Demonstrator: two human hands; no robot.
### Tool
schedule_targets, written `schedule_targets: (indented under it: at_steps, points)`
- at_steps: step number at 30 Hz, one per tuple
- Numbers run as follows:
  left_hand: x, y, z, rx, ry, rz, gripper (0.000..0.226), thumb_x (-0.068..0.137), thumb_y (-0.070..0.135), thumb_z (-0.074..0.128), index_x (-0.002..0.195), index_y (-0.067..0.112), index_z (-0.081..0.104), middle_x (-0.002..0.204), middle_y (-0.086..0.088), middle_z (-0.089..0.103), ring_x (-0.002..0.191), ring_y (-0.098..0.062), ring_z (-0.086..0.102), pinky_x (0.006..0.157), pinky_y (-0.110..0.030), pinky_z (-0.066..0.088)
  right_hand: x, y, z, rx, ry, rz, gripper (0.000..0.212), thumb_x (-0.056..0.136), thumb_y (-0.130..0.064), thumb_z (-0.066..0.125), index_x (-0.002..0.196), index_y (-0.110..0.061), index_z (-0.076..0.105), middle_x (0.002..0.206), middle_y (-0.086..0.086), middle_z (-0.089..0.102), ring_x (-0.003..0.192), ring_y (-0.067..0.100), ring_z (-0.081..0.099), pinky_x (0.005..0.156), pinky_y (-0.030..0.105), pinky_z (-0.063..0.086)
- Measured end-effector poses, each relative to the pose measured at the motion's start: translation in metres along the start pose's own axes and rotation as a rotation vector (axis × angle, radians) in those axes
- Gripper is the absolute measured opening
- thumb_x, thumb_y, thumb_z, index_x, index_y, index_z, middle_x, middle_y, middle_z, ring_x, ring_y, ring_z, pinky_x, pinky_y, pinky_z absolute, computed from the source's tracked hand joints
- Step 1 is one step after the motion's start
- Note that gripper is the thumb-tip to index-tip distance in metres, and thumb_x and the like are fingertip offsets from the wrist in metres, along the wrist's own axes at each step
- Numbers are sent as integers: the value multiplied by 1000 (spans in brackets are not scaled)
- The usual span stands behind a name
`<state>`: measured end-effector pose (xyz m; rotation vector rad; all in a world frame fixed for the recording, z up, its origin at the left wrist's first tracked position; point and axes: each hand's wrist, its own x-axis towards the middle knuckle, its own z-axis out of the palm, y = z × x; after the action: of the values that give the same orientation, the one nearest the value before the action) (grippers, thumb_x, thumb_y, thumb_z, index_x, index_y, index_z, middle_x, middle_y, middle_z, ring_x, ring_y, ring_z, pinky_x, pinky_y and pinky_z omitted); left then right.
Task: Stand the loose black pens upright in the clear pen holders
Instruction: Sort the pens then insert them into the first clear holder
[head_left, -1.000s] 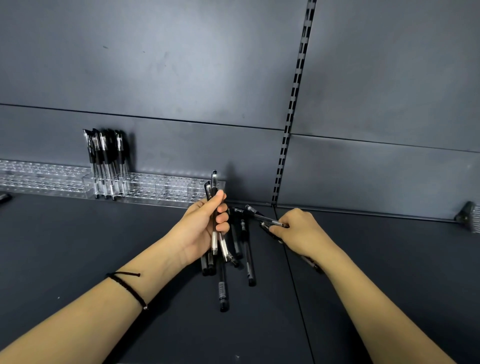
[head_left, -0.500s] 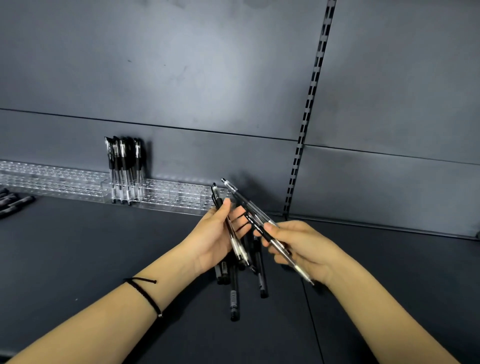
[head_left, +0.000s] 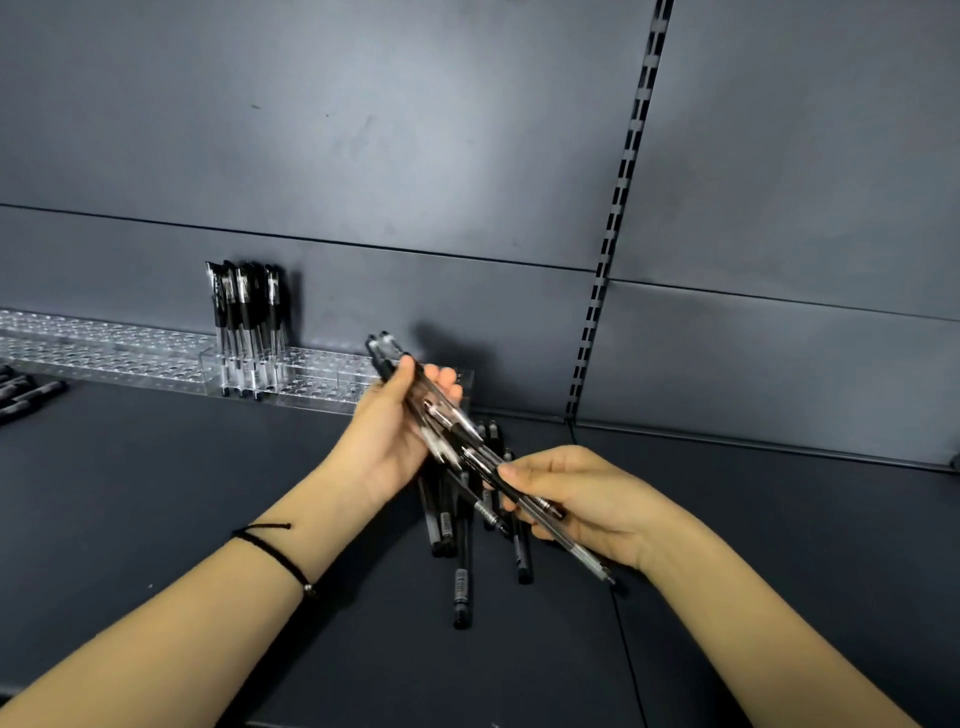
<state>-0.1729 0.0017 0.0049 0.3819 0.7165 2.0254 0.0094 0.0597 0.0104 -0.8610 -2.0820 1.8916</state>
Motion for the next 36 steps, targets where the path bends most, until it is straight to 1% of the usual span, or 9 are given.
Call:
schedule_targets:
  at_steps: [4, 7, 10, 12, 14, 19, 24, 31, 36]
  points:
    - [11, 19, -16, -160, 107, 52, 32, 103, 28, 42, 76, 12, 47, 52, 4, 47, 47, -7, 43, 42, -18, 46, -1, -1, -5, 29, 63, -8, 14, 92, -23, 63, 88, -15, 74, 70, -3, 68, 64, 7, 56, 54, 18, 47]
    - [1, 11, -14, -44, 53, -28, 26, 101, 27, 45, 81, 12, 52, 51, 7, 43, 38, -2, 36, 34, -13, 32, -1, -4, -7, 126, 161, -56, 13, 91, -24, 64, 89, -15, 73, 70, -4, 69, 59, 5, 57, 55, 18, 48]
    - [-15, -8, 0, 181, -47, -121, 19, 98, 21, 52, 87, 8, 60, 61, 1, 59, 48, -6, 55, 41, -16, 46, 0, -5, -7, 270, 233, -110, 13, 90, -22, 64, 85, -14, 72, 68, -3, 70, 54, 3, 59, 52, 19, 47]
    - [-22, -20, 6, 269, -75, -137, 16, 96, 19, 55, 93, 7, 65, 81, -7, 74, 67, -13, 71, 61, -23, 59, 1, -3, -6, 298, 251, -127, 11, 88, -22, 65, 85, -14, 73, 70, -1, 70, 54, 3, 61, 52, 19, 46]
    - [-26, -26, 10, 317, -96, -127, 19, 97, 17, 54, 102, 5, 66, 92, -8, 76, 80, -13, 74, 77, -27, 59, 4, -1, -5, 272, 266, -141, 11, 88, -24, 67, 85, -16, 75, 73, 0, 71, 59, 4, 62, 60, 21, 47]
    - [-33, -31, 13, 364, -153, -152, 30, 97, 20, 52, 118, 3, 65, 111, -9, 73, 102, -19, 69, 89, -31, 56, 10, 5, -2, 176, 296, -198, 14, 88, -26, 68, 85, -17, 79, 88, 5, 75, 81, 20, 65, 82, 40, 54]
    - [-39, -34, 17, 402, -207, -198, 36, 99, 24, 49, 124, 2, 62, 120, -4, 70, 88, -23, 72, 65, -37, 60, 12, 6, 4, 101, 317, -255, 12, 88, -20, 69, 91, -10, 76, 74, -1, 71, 61, 7, 61, 56, 23, 48]
    - [-28, -29, 12, 321, -126, -60, 38, 101, 22, 44, 129, -2, 55, 116, -7, 71, 108, -19, 68, 92, -35, 55, 15, 11, 9, -366, 346, -363, 43, 90, -34, 66, 74, 6, 67, 55, 6, 42, 52, 13, 40, 55, 27, 42]
    - [-27, -30, 11, 303, -142, -84, 27, 98, 26, 50, 103, 3, 61, 101, -13, 74, 92, -20, 73, 76, -30, 60, 11, 7, 10, -485, 291, -354, 41, 89, -38, 66, 61, -7, 67, 48, -7, 54, 48, 4, 49, 58, 18, 41]
